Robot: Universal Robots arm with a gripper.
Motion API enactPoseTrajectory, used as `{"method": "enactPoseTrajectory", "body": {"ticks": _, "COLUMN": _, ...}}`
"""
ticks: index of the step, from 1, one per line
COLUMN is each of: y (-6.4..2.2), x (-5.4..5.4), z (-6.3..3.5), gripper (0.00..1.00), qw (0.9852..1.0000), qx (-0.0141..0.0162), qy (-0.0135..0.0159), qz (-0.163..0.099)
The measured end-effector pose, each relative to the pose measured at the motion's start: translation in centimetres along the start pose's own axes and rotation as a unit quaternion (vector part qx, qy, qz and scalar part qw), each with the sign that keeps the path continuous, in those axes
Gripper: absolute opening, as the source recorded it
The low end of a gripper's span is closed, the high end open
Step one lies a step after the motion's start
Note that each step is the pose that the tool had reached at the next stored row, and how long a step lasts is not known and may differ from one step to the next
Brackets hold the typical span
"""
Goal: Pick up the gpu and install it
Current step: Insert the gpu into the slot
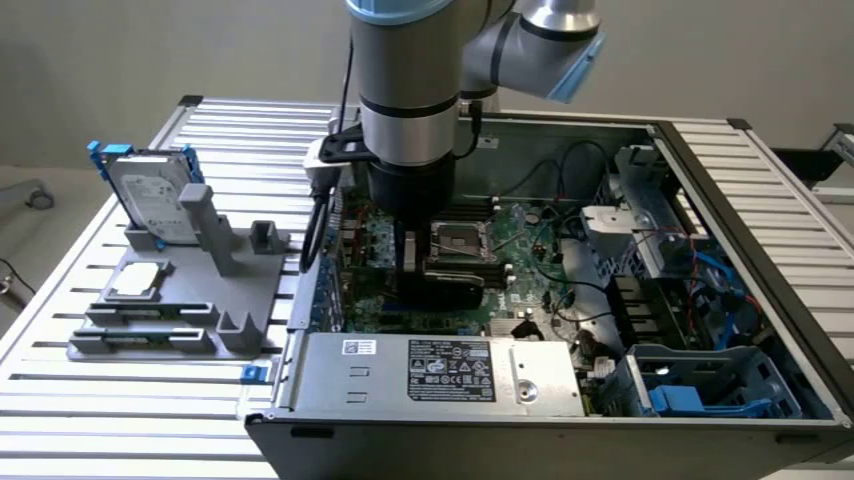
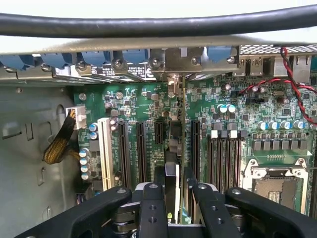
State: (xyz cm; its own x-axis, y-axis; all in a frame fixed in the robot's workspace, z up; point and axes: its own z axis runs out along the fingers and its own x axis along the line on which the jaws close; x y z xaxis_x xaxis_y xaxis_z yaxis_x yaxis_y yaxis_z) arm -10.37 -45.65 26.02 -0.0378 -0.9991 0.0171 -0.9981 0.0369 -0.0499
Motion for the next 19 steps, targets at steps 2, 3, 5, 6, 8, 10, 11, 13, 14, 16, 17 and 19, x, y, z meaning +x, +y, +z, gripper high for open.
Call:
{"method": "enactPoseTrajectory", "body": {"ticks": 2, "y": 0.01, "x": 0.0, "z": 0.02, "gripper": 0.26, "qw": 1.0, "qx": 0.0, "qy": -0.0013, "qz": -0.003}}
{"method": "enactPoseTrajectory", "body": {"ticks": 3, "y": 0.02, "x": 0.0, "z": 0.05, "gripper": 0.26, "qw": 1.0, "qx": 0.0, "qy": -0.0019, "qz": -0.005}}
{"method": "enactPoseTrajectory", "body": {"ticks": 5, "y": 0.04, "x": 0.0, "z": 0.09, "gripper": 0.26, "qw": 0.9999, "qx": 0.0001, "qy": -0.0027, "qz": -0.01}}
{"method": "enactPoseTrajectory", "body": {"ticks": 6, "y": 0.05, "x": 0.0, "z": 0.12, "gripper": 0.26, "qw": 0.9999, "qx": 0.0001, "qy": -0.0029, "qz": -0.011}}
{"method": "enactPoseTrajectory", "body": {"ticks": 8, "y": 0.09, "x": 0.0, "z": 0.19, "gripper": 0.26, "qw": 0.9999, "qx": 0.0001, "qy": -0.0031, "qz": -0.015}}
{"method": "enactPoseTrajectory", "body": {"ticks": 10, "y": 0.13, "x": 0.0, "z": 0.23, "gripper": 0.26, "qw": 0.9998, "qx": 0.0002, "qy": -0.0033, "qz": -0.017}}
{"method": "enactPoseTrajectory", "body": {"ticks": 11, "y": 0.14, "x": 0.0, "z": 0.23, "gripper": 0.26, "qw": 0.9998, "qx": 0.0002, "qy": -0.0033, "qz": -0.018}}
{"method": "enactPoseTrajectory", "body": {"ticks": 13, "y": 0.17, "x": 0.0, "z": 0.25, "gripper": 0.26, "qw": 0.9998, "qx": 0.0002, "qy": -0.0034, "qz": -0.018}}
{"method": "enactPoseTrajectory", "body": {"ticks": 14, "y": 0.18, "x": 0.0, "z": 0.26, "gripper": 0.26, "qw": 0.9998, "qx": 0.0002, "qy": -0.0035, "qz": -0.019}}
{"method": "enactPoseTrajectory", "body": {"ticks": 16, "y": 0.18, "x": 0.0, "z": 0.26, "gripper": 0.26, "qw": 0.9998, "qx": 0.0002, "qy": -0.0035, "qz": -0.02}}
{"method": "enactPoseTrajectory", "body": {"ticks": 17, "y": 0.18, "x": 0.0, "z": 0.26, "gripper": 0.26, "qw": 0.9998, "qx": 0.0002, "qy": -0.0037, "qz": -0.02}}
{"method": "enactPoseTrajectory", "body": {"ticks": 19, "y": 0.18, "x": 0.0, "z": 0.26, "gripper": 0.26, "qw": 0.9998, "qx": 0.0003, "qy": -0.004, "qz": -0.021}}
